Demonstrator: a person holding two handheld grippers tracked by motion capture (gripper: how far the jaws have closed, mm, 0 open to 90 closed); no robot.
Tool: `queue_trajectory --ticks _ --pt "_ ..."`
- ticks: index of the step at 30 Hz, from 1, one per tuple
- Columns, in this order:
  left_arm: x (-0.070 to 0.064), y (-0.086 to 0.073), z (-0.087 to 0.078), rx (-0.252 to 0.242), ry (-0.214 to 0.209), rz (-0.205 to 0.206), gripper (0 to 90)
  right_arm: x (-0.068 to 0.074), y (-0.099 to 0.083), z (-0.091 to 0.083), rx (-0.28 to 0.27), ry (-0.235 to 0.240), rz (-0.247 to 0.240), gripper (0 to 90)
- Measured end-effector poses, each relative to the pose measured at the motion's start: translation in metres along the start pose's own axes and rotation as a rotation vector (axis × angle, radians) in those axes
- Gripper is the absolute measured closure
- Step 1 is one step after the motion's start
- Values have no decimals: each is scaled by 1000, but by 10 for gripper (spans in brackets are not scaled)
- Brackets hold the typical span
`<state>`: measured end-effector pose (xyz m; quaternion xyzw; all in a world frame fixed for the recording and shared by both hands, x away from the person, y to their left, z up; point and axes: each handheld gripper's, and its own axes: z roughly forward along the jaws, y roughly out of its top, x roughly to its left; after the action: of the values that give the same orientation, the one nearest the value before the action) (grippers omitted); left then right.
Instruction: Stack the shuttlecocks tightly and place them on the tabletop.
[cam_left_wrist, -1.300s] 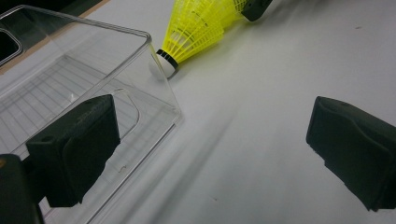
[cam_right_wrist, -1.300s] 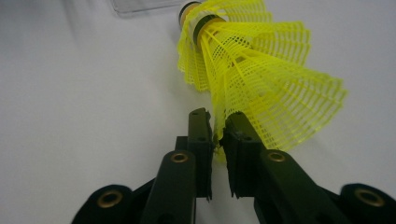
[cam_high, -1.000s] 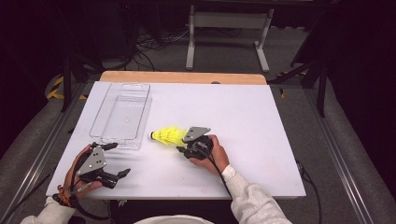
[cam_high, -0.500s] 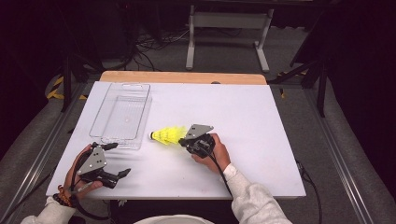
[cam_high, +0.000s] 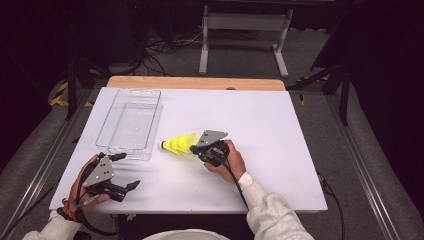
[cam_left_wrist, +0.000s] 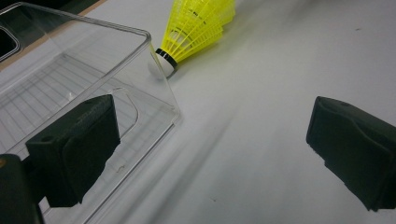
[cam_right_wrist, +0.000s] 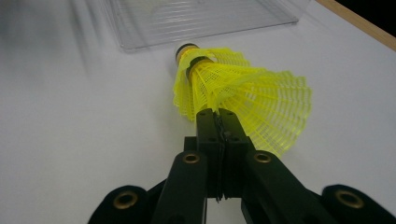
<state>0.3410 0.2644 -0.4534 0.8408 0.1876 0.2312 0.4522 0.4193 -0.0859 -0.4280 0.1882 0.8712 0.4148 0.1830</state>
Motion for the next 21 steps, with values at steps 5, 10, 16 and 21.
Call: queue_trajectory --ticks 5,10,16,21 --pt "0 0 0 1 -3 -1 34 0 -2 4 18 2 -2 868" --pt "0 0 0 0 -3 0 34 -2 -8 10 33 6 18 833" --pt "-1 0 0 -1 -3 1 34 -1 -10 13 39 12 23 744" --pt "-1 0 -1 -3 -2 2 34 2 -10 13 45 40 36 616"
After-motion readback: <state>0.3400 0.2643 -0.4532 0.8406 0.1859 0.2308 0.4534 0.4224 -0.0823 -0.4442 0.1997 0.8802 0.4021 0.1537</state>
